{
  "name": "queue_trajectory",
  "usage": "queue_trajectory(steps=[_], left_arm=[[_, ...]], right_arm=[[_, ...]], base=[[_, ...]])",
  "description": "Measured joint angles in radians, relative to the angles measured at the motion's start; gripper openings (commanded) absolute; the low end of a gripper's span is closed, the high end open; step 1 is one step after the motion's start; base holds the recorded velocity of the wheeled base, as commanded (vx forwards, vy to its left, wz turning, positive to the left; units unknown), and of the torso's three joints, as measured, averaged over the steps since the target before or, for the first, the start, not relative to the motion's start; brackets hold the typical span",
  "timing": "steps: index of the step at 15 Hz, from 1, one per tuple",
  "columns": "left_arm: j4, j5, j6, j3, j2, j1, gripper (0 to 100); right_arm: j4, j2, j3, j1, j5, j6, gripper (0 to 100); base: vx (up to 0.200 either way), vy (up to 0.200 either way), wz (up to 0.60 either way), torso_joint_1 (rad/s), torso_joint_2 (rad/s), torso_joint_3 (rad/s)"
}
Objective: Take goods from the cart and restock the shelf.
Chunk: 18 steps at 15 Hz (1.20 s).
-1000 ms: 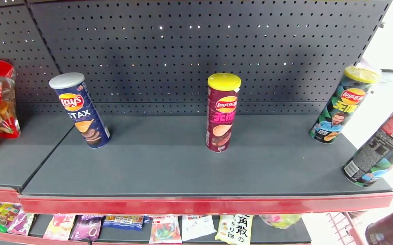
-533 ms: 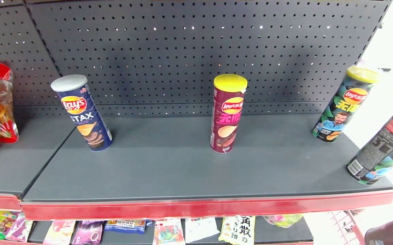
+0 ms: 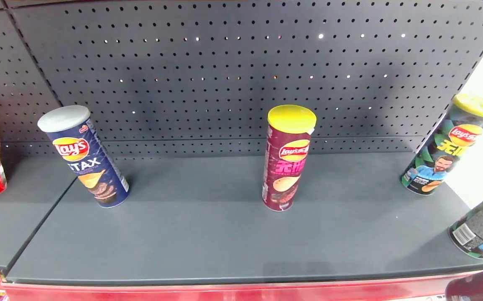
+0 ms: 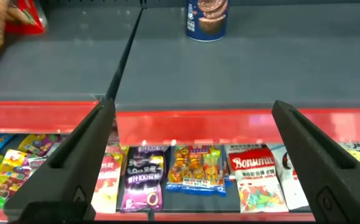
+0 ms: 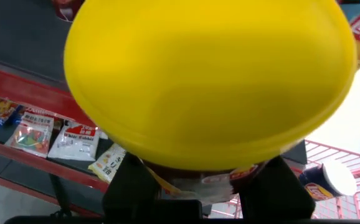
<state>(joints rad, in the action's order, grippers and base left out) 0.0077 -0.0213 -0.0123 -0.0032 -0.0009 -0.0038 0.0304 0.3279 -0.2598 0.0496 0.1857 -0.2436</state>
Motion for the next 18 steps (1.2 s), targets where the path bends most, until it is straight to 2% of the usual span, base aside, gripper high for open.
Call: queue_trajectory(steps=[9,10,13,14,16,18], left_arm=[[0.002,0.003,-0.002,-0.001,0.012,-0.003,100],[0.002,0.008,-0.003,-0.001,0.019,-0.006,100],[-0.002,0.067,0.005,-0.016,0.027,-0.010,100],[-0.006,0.078,0.017,-0.060,0.046,-0.017,100],[-0.019,0.106,0.048,-0.207,0.149,-0.036,100],[-0.027,0.213,0.057,-0.361,0.319,-0.079,100]], right_arm=[[0.001,0.016,-0.079,-0.001,0.062,0.023,0],[0.001,0.033,-0.100,-0.001,0.085,0.024,0],[0.002,0.075,-0.134,0.000,0.242,0.054,0],[0.003,0.090,-0.135,0.000,0.254,0.057,0],[0.003,0.123,-0.138,0.001,0.256,0.056,0],[0.000,0.168,-0.153,0.007,0.257,0.044,0]], base=[[0.000,0.000,0.00,0.000,0.00,0.000],[0.000,0.000,0.00,0.000,0.00,0.000],[0.000,0.000,0.00,0.000,0.00,0.000],[0.000,0.000,0.00,0.000,0.00,0.000],[0.000,0.000,0.00,0.000,0.00,0.000],[0.000,0.000,0.00,0.000,0.00,0.000]])
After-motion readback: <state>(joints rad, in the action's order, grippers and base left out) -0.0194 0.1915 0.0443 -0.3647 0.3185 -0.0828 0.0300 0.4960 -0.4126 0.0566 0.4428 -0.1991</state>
